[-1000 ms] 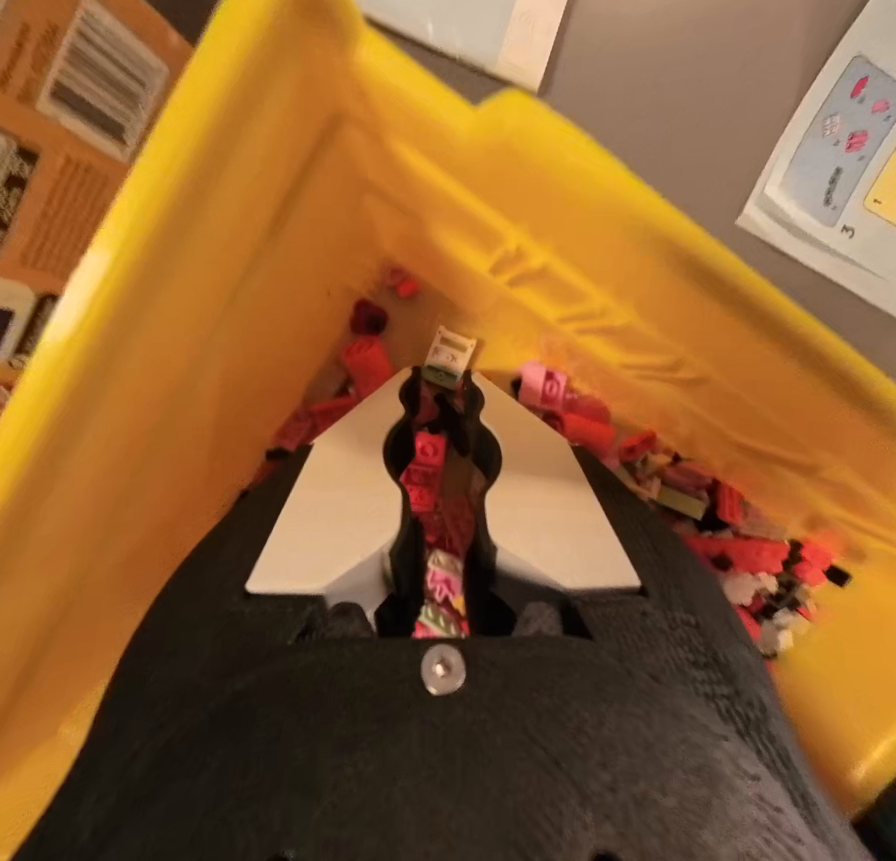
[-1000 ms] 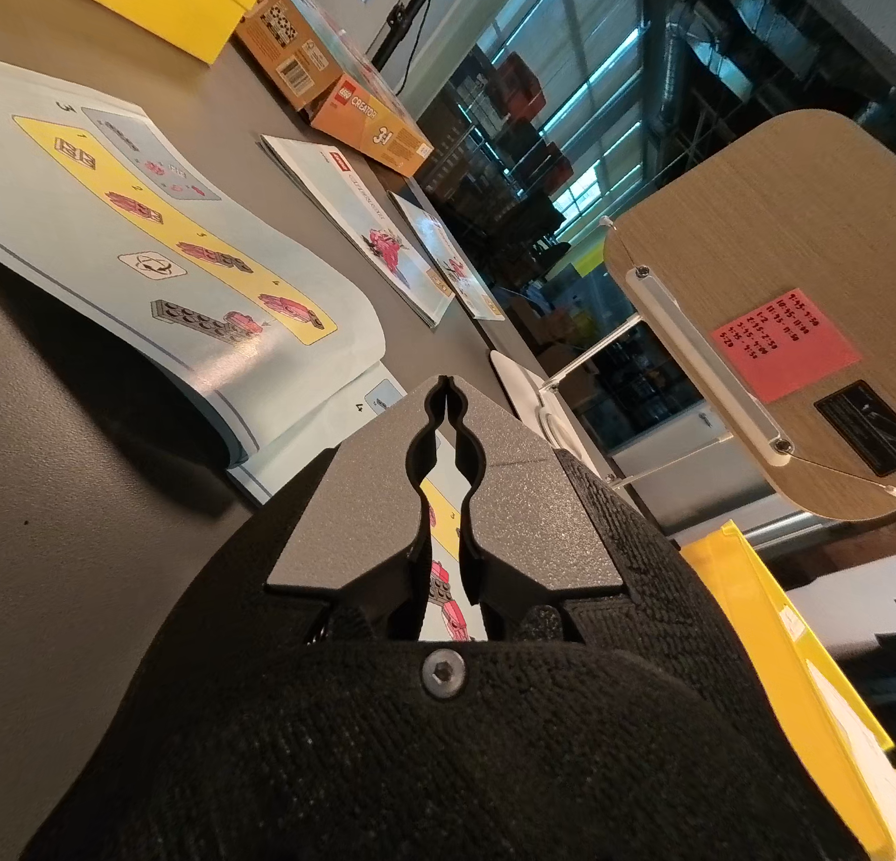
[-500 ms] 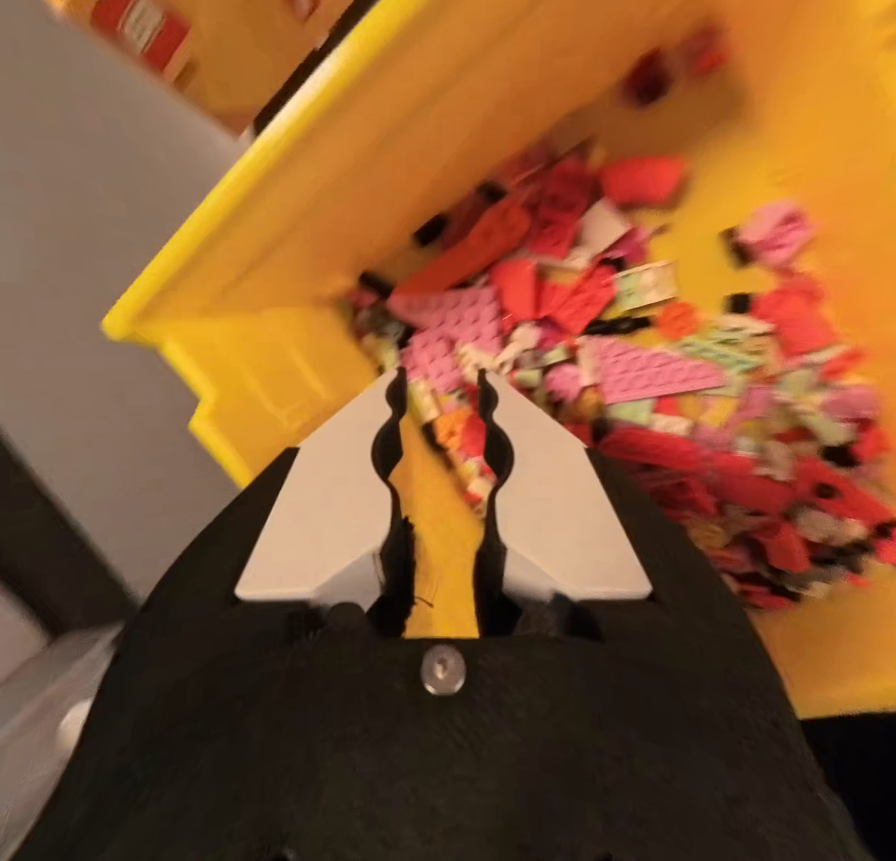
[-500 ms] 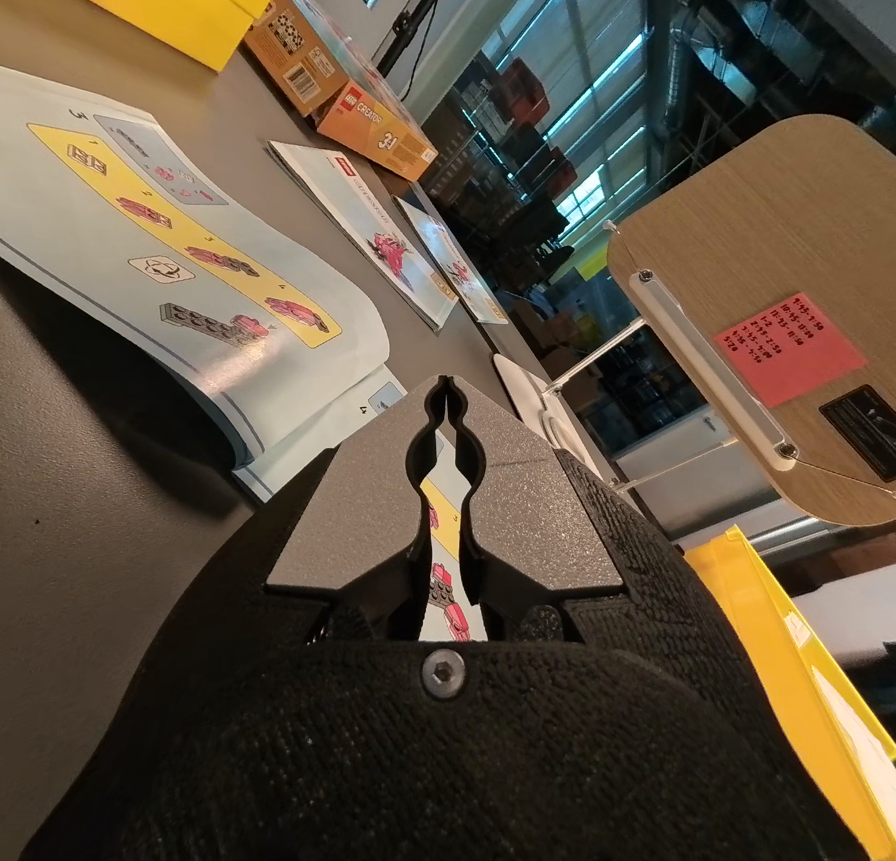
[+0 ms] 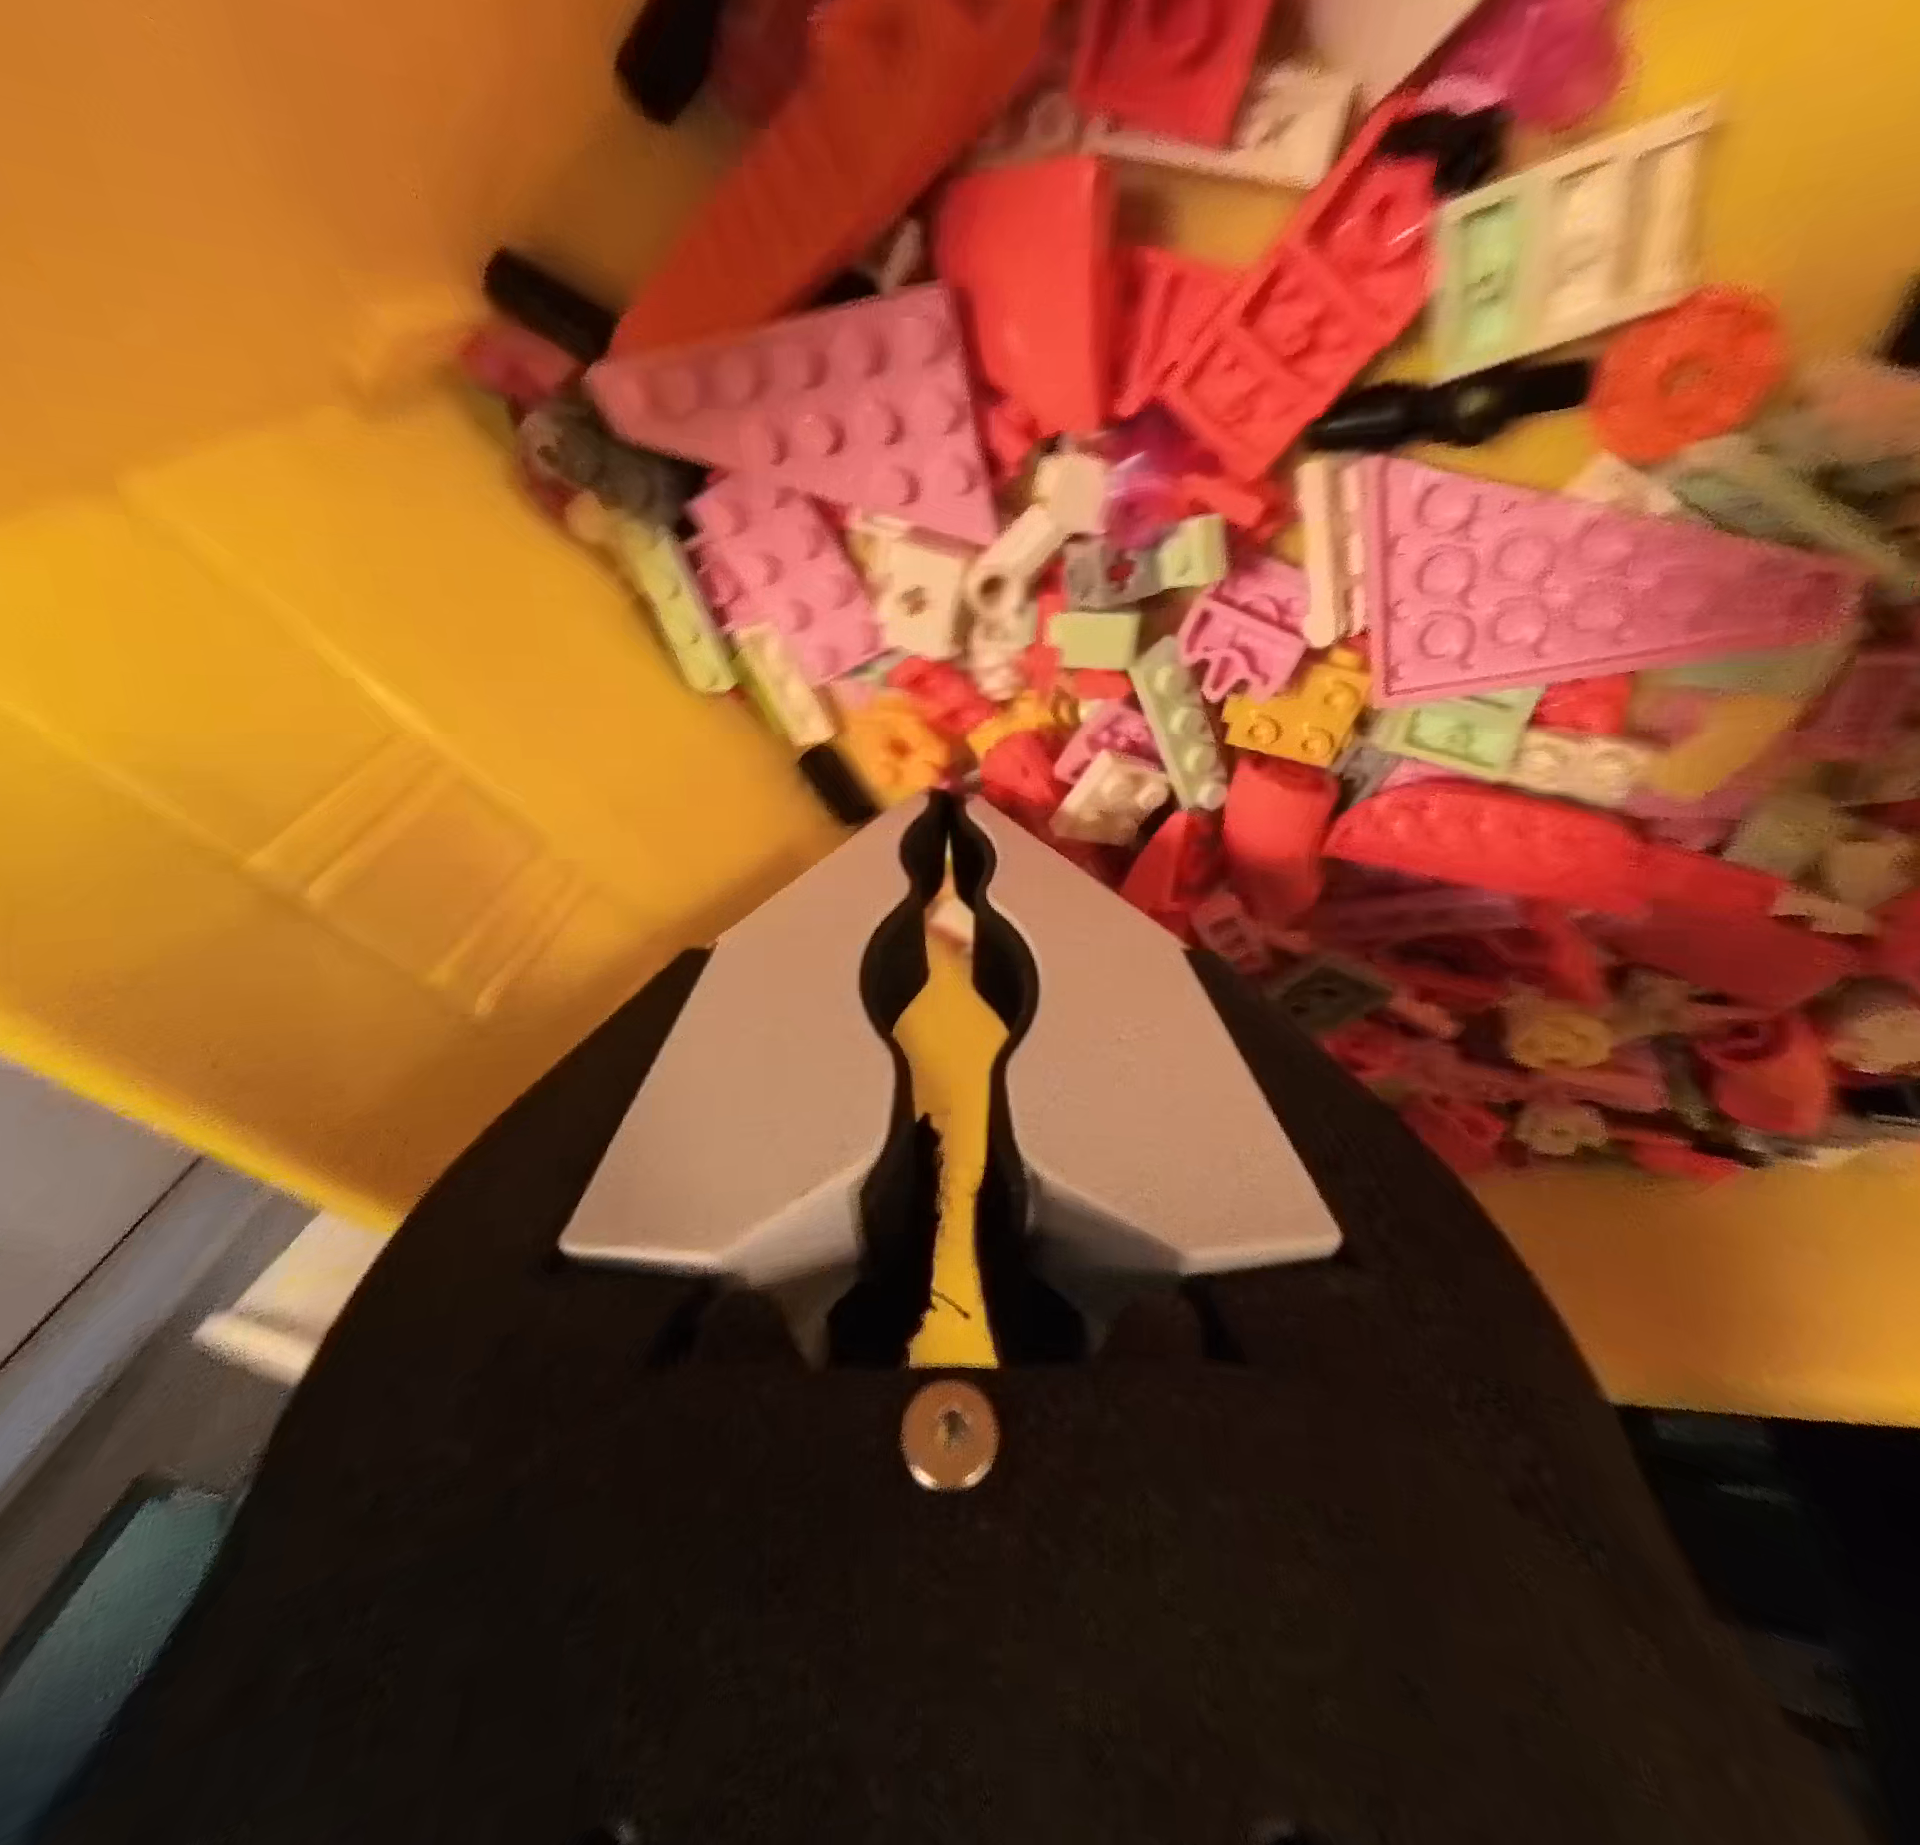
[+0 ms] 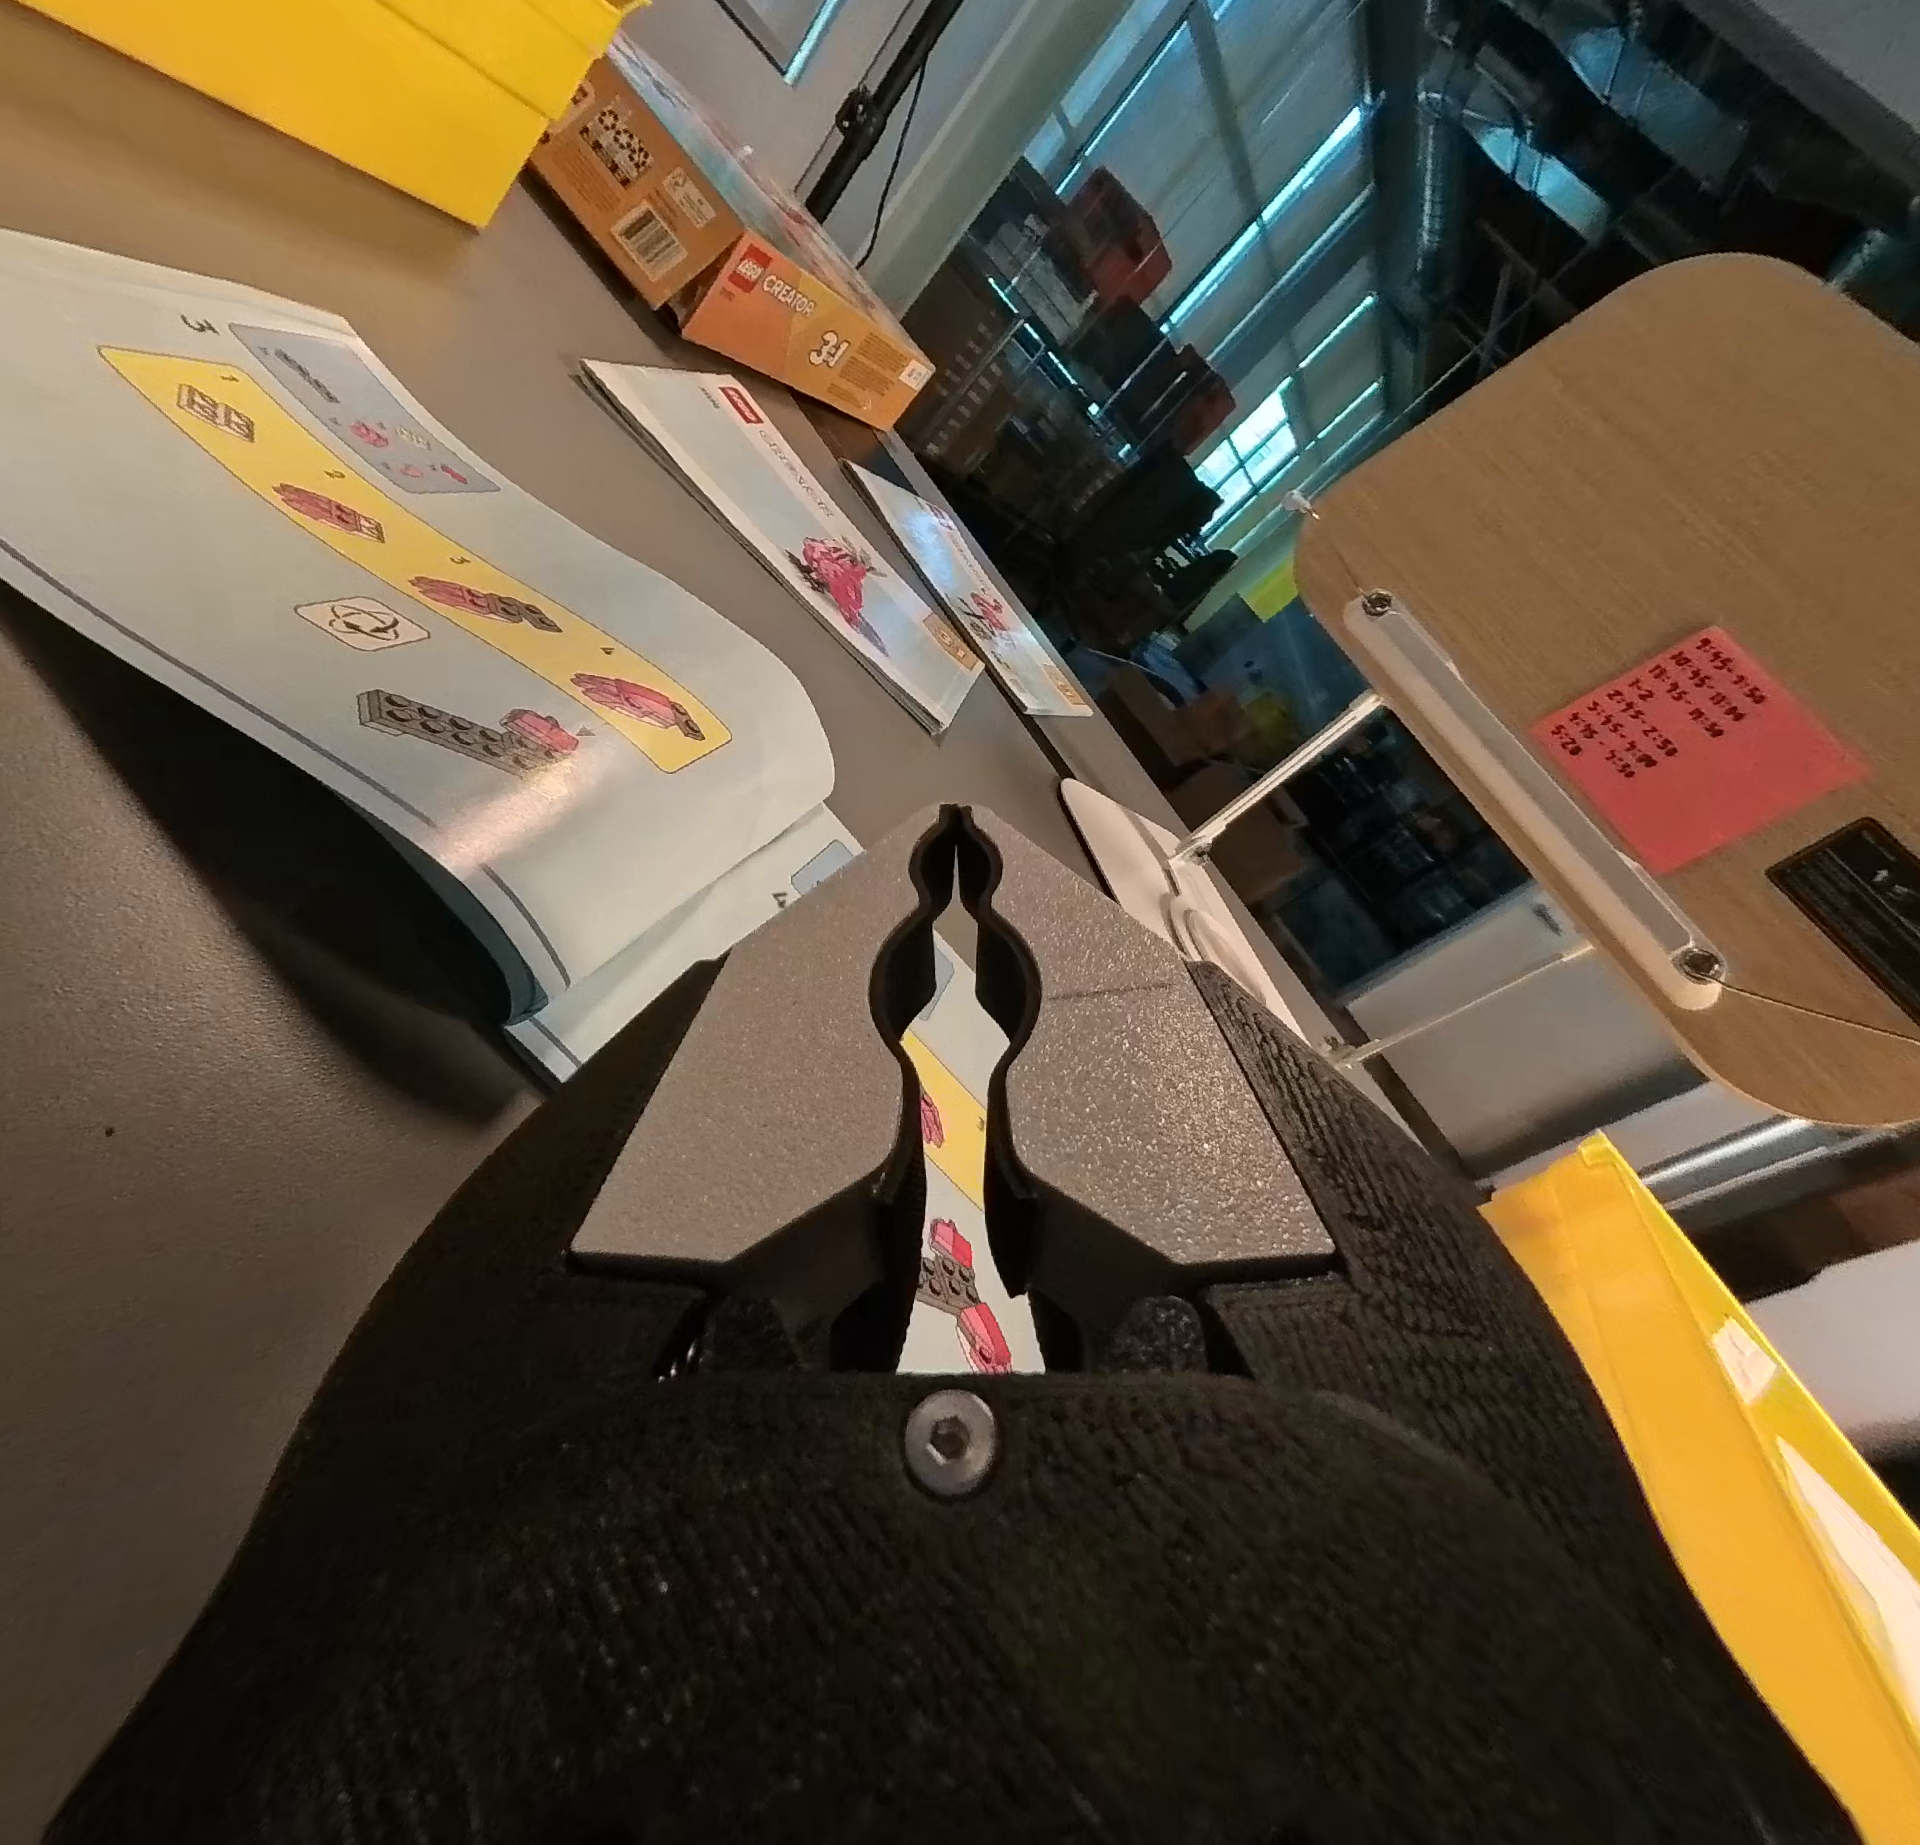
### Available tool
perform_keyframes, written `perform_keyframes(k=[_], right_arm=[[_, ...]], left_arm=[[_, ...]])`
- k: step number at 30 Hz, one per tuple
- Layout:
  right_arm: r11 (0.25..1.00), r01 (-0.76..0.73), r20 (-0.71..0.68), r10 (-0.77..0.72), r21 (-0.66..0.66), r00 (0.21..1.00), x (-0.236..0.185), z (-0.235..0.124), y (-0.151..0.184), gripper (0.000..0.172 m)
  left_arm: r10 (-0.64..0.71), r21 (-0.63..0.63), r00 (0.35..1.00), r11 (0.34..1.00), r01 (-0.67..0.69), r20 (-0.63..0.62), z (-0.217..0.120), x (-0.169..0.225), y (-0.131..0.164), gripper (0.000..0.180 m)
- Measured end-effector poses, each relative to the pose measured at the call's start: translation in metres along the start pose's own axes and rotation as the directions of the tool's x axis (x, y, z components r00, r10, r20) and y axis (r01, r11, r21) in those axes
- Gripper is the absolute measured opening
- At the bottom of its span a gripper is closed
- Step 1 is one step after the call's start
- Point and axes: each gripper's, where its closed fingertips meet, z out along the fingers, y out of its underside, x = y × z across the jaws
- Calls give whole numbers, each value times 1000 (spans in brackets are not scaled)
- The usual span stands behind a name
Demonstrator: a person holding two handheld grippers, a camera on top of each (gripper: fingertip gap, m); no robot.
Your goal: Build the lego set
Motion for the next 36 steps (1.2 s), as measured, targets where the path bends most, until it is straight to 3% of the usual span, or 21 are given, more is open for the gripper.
perform_keyframes(k=[4,6,9,13,16,18,20,24,29,33,36], right_arm=[[1000,-10,3,10,10,1000,0,-1,-1,0],[1000,-15,3,15,14,1000,1,-1,-2,0],[1000,-21,3,21,19,1000,1,-1,-2,0],[999,-28,3,28,22,1000,2,-2,-3,0],[999,-30,4,30,24,1000,2,-2,-3,0],[999,-32,5,31,25,999,2,-2,-3,0],[999,-33,6,33,28,999,2,-2,-4,0],[999,-35,6,35,30,999,2,-2,-4,0],[999,-36,8,35,32,999,2,-2,-4,0],[999,-36,8,36,33,999,2,-2,-5,0],[999,-37,8,37,34,999,2,-3,-5,0]], left_arm=[[-33,257,923,956,141,-383,-30,46,-42,0],[-130,287,927,928,239,-352,-35,27,-49,0],[-220,231,949,934,271,-225,-28,2,-38,4],[-284,109,930,943,315,-235,-18,5,-24,17],[-337,-4,922,939,343,-192,-10,5,-5,47],[-320,-31,926,947,321,-200,-10,13,0,58],[-319,-54,932,948,315,-170,-10,13,6,57],[-333,-107,916,943,316,-223,-9,25,15,50],[-342,-84,903,940,332,-258,-10,26,16,33],[-241,45,806,948,314,-540,-33,62,-13,20],[-188,95,832,957,275,-522,-39,67,-13,30]])
